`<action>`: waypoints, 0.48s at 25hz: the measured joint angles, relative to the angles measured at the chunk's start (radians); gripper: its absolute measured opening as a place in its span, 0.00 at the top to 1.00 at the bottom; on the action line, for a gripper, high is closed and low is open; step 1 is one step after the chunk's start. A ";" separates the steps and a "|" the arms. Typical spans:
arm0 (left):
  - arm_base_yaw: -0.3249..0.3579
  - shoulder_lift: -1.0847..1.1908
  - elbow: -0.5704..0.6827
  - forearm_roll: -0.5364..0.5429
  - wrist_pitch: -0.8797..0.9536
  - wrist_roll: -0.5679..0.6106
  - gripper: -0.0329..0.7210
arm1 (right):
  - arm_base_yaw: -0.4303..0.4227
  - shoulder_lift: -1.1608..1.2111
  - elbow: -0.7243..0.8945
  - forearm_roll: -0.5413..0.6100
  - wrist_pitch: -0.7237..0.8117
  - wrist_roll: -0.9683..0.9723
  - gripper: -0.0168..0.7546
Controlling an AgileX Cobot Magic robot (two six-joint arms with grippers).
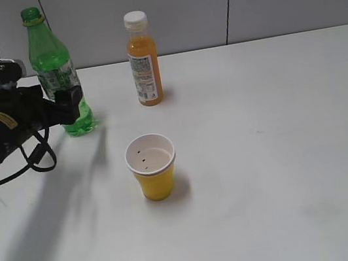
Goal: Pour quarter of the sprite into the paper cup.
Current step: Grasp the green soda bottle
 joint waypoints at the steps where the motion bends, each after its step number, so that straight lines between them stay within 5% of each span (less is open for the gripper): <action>1: 0.000 0.012 -0.007 -0.002 0.000 0.000 0.08 | 0.000 0.000 0.000 0.000 0.000 0.000 0.21; 12: -0.003 0.108 -0.096 -0.024 -0.014 -0.001 0.09 | 0.000 0.000 0.000 0.000 0.000 0.000 0.21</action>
